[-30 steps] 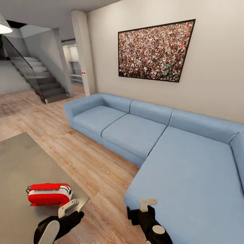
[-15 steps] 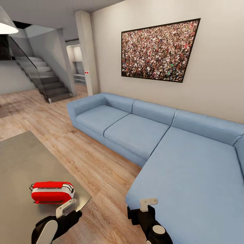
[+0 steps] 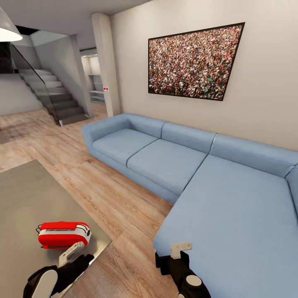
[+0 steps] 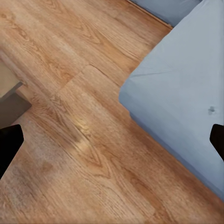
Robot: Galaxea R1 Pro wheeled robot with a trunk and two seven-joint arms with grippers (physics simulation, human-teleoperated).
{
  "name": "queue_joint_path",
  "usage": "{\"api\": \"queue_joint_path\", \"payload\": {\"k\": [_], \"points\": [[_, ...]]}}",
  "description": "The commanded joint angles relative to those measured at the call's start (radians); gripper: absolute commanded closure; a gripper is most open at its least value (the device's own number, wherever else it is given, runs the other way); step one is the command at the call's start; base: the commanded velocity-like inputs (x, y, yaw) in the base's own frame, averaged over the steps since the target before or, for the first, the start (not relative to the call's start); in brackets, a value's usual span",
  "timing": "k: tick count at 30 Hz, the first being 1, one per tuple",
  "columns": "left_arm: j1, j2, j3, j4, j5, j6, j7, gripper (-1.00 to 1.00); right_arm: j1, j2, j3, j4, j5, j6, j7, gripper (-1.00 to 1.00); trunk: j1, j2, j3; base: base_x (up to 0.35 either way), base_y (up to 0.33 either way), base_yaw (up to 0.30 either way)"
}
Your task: Turn on the radio receiver that's on the table in the living room.
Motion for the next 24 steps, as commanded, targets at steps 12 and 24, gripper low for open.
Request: {"api": "queue_joint_path", "payload": {"k": [12,24], "points": [[0.0,0.002,0.076,-0.052,0.006,0.002,-0.001,-1.0,0.0,0.0,0.0,0.001,0.0,0.003,0.0,-1.0,0.0,0.0,0.0,0.0,0.0,0.0],[0.0,0.001,0.111,-0.052,0.005,0.005,-0.005,-1.0,0.0,0.0,0.005,0.0,0.003,-0.001,0.003,-1.0,0.0,0.0,0.0,0.0,0.0,0.0]]}}
